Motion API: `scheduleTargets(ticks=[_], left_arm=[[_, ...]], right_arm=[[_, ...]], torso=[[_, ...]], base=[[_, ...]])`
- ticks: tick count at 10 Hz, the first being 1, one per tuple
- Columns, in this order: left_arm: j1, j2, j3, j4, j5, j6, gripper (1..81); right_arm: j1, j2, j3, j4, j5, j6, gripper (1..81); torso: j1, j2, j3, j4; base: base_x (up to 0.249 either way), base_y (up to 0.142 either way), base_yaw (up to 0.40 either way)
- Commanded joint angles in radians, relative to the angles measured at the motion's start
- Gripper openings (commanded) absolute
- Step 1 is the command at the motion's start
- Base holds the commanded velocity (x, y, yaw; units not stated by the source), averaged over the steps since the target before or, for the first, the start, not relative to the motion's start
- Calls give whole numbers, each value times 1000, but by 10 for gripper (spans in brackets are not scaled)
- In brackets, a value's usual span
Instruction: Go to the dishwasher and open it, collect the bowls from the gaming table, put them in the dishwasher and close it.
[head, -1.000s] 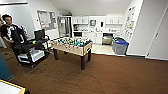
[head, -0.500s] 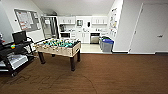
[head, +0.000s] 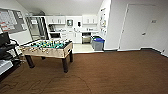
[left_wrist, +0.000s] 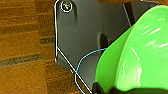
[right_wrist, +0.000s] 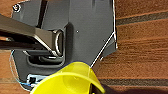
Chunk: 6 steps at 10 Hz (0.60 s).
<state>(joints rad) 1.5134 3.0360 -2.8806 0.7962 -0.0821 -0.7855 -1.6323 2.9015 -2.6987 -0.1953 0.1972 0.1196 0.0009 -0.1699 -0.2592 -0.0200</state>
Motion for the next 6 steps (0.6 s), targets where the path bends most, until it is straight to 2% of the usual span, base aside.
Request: scheduleTargets(ticks=[1, 6], left_arm=[[-26, -9, -6, -6, 44, -1, 10], [-26, -12, -6, -6, 33, -1, 10]], right_arm=[[30, -17, -5, -9, -47, -1, 10], [30, -17, -5, -10, -47, -1, 10]], torso=[[0, 0, 0, 0], [0, 0, 0, 0]], base=[[0, 0, 0], [0, 0, 0]])
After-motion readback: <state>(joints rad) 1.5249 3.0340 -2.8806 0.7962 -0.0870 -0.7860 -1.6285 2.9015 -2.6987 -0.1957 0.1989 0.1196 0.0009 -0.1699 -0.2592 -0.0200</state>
